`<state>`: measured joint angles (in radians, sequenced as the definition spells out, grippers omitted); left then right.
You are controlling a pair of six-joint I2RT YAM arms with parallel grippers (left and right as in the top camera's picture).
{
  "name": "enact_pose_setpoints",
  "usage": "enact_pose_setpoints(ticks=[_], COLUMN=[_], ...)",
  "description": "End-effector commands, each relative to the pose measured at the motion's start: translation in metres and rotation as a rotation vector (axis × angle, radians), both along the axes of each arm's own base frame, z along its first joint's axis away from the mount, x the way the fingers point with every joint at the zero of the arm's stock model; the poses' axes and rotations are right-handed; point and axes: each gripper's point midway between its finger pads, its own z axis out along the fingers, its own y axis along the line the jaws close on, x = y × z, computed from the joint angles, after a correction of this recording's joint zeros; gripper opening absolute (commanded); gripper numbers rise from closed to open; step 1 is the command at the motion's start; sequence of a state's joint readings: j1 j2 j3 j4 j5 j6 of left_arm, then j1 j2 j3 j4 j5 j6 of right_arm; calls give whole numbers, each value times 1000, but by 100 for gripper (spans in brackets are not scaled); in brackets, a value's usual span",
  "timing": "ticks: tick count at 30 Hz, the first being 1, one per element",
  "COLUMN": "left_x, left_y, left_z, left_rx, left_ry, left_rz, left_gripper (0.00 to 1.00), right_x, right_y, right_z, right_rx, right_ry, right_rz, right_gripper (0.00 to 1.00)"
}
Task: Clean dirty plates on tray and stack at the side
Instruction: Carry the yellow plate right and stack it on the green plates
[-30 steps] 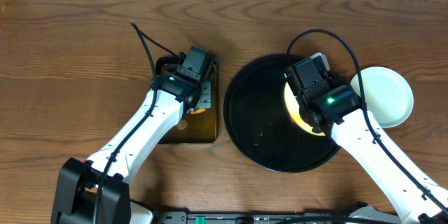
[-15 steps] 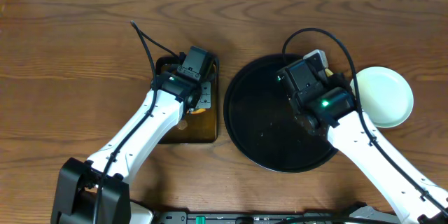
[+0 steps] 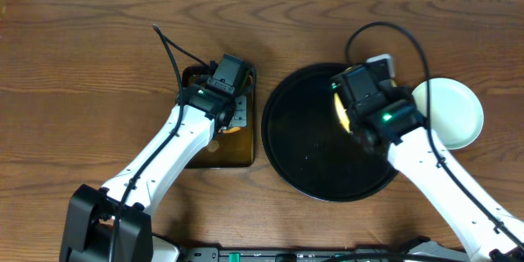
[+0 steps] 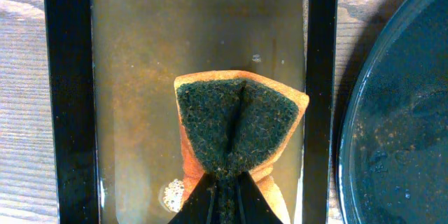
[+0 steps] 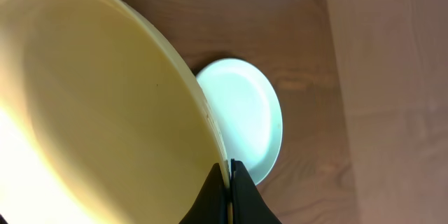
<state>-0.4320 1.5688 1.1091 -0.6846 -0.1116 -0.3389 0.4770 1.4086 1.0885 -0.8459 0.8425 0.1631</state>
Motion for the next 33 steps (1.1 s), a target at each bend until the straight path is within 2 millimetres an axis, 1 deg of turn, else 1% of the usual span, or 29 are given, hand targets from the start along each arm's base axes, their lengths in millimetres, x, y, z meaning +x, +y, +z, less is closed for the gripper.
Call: enact_pose_setpoints(ticks=[1,3,5,10,14,18,22,24,26,28,30,31,33], left_x=[-1,-1,-1,-1,-1,-1,-1,-1,-1,-1,-2,-2,-2], left_y=[4,5,5,5,5,5,5,5,5,5,5,5,5], left_z=[0,0,-1,-1,-1,-1,-1,-1,-1,-1,-1,-1,-1], left_rx=[15,16,17,17,17,17,16,17,17,17,17,18,18], left_ry=[0,2,3,3,3,3,3,3,3,3,4,5,6], left_rz=[3,3,3,3,3,3,3,3,3,3,3,3,3], left_gripper=[8,8,8,8,7,8,8,8,8,7,8,8,8], right_x=[1,3,4,2,-11,-23,-25,-25,-21,-15,-14,-14,-11], right_y=[-29,-45,-67,-108,-150,-183,-200,-205,-205,-204,-203,-201,-196], right_z=[3,-3,-11,-23,-29,-34,-42,-50,-57,-62,-66,-68,-70], right_rx=[110,178,270,433,518,580,636,659,681,696,702,711,743], right_ry=[-106,-115,-123,-134,-166,-197,-211,-202,-188,-175,-164,-157,-147], right_rz=[-190,-262,-353,-498,-647,-751,-798,-817,-803,-783,-783,-781,-767], right_gripper=[1,1,1,1,1,1,1,2,3,10,22,24,24])
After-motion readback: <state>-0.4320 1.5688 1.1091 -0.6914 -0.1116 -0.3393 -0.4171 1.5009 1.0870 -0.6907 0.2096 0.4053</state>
